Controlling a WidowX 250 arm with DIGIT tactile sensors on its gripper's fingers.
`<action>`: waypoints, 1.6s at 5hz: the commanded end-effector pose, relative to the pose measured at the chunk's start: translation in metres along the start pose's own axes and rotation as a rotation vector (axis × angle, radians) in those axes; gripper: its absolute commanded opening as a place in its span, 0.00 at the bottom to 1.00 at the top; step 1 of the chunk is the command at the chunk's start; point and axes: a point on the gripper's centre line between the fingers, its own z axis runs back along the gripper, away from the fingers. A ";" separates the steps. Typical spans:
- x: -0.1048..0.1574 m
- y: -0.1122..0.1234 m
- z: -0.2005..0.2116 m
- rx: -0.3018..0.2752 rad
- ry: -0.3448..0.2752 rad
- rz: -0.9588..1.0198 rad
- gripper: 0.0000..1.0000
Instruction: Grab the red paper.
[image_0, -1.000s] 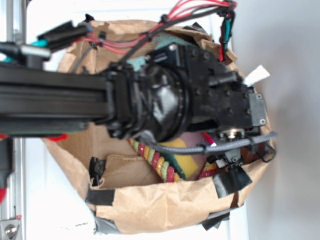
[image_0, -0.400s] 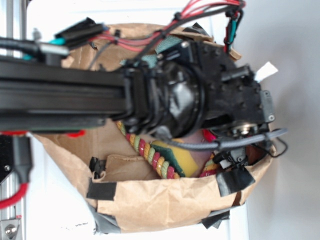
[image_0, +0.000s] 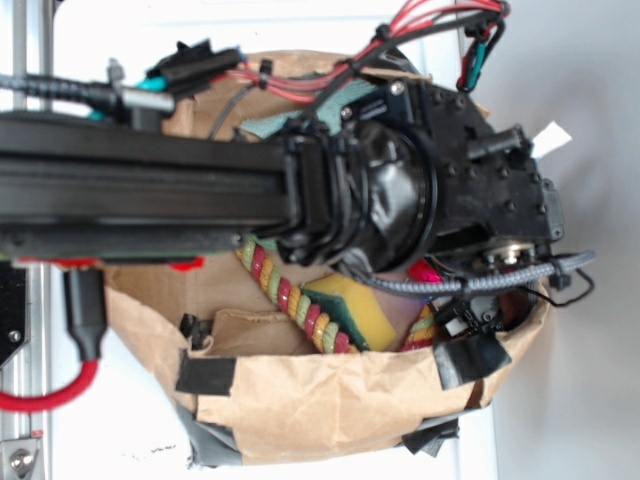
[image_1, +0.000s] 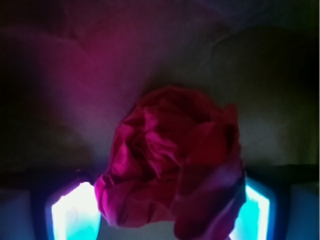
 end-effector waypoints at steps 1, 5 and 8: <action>0.028 -0.013 0.010 -0.040 -0.088 0.028 0.34; 0.024 0.002 0.014 -0.013 -0.085 0.053 0.00; -0.010 0.023 0.076 -0.047 -0.114 0.011 0.00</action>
